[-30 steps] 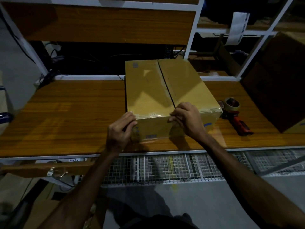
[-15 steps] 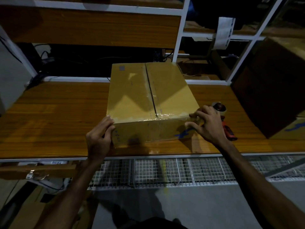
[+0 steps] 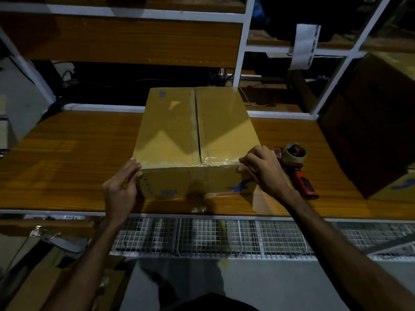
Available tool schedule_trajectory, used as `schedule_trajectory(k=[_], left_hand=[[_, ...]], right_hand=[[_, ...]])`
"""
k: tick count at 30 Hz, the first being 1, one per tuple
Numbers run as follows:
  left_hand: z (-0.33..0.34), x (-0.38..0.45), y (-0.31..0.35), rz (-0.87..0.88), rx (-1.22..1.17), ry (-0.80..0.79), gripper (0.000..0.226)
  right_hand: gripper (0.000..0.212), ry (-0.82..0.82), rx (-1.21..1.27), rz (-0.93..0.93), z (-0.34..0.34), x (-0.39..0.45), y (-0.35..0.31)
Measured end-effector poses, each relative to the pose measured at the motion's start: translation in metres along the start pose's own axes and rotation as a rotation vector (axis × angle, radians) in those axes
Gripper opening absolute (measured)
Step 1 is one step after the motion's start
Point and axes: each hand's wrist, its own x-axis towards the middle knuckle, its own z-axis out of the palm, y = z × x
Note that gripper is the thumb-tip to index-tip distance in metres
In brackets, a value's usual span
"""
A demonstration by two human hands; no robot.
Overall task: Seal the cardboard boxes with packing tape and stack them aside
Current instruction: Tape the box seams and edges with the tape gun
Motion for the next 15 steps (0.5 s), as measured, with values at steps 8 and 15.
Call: schedule_trajectory(k=[8, 15], left_hand=[[0.008, -0.003, 0.006, -0.094, -0.024, 0.067, 0.033], [0.034, -0.011, 0.037, -0.517, -0.231, 0.27, 0.044]], right_hand=[[0.047, -0.004, 0.168, 0.049, 0.001, -0.026, 0.016], [0.05, 0.286, 0.75, 0.658, 0.027, -0.042, -0.007]])
